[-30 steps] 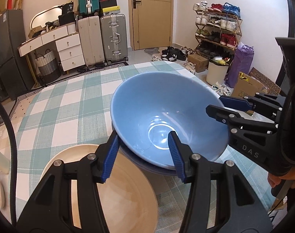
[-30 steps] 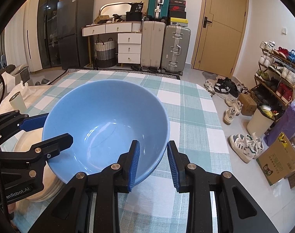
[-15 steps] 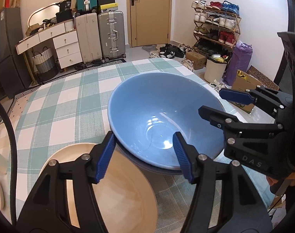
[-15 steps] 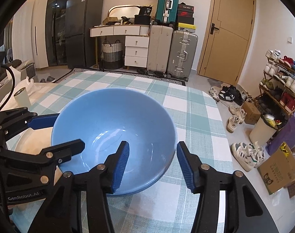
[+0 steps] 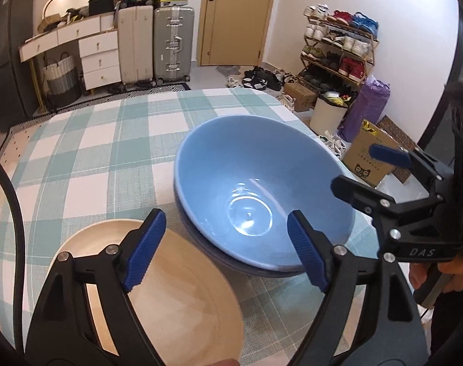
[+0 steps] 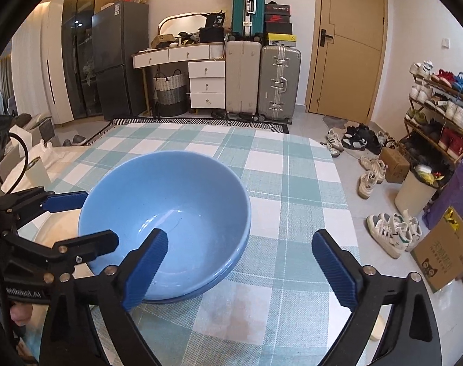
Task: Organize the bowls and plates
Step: 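Open both grippers and regrip the rim of the nested bowl stack, then lift the stack of three blue bowls with both grippers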
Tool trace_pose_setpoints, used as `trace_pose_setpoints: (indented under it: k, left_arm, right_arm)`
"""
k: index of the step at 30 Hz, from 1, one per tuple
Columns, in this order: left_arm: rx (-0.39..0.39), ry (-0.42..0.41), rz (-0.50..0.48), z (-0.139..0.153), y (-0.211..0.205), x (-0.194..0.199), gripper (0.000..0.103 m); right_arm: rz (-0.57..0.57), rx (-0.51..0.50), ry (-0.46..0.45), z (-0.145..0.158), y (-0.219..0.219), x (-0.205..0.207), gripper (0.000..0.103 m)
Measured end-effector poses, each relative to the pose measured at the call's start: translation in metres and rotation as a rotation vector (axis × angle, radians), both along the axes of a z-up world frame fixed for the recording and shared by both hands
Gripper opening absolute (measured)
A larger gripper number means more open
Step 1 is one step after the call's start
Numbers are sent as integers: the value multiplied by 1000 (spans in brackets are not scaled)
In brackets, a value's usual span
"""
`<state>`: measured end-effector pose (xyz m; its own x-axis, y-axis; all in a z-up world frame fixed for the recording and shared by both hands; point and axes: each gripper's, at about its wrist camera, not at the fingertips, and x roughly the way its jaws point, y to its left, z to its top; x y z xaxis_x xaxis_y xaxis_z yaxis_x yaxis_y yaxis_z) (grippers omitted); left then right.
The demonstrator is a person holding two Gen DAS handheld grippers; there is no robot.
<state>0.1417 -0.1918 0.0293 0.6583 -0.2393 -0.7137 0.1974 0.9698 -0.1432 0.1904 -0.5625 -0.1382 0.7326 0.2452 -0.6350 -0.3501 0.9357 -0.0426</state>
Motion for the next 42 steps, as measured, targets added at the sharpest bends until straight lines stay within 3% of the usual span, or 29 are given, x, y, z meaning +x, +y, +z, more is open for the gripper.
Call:
trace_pose_setpoints:
  k: [3, 6, 20, 22, 24, 31, 34, 39, 42]
  left_arm:
    - [-16, 9, 16, -1, 8, 6, 84]
    - [-43, 18, 18, -1, 14, 12, 100]
    - [-65, 88, 36, -19, 12, 35, 100]
    - [-67, 98, 43, -22, 13, 39, 101]
    - [-72, 105, 47, -24, 13, 42, 100]
    - [-82, 120, 22, -29, 9, 50, 84]
    - [-82, 126, -5, -31, 5, 51, 73]
    - [-79, 127, -17, -33, 0, 52, 65]
    - [-79, 126, -23, -33, -2, 53, 62]
  right_arm:
    - [-1, 16, 21, -3, -3, 3, 100]
    - [-2, 37, 41, -7, -4, 8, 100]
    - [11, 148, 151, -26, -4, 36, 99]
    - [17, 158, 160, -28, -3, 40, 95]
    - [22, 170, 173, -30, -4, 42, 80]
    - [36, 188, 209, -36, -5, 47, 73]
    - [44, 185, 205, -37, -3, 47, 62]
    - [52, 174, 200, -36, 1, 44, 51]
    - [57, 168, 193, -34, 3, 42, 51]
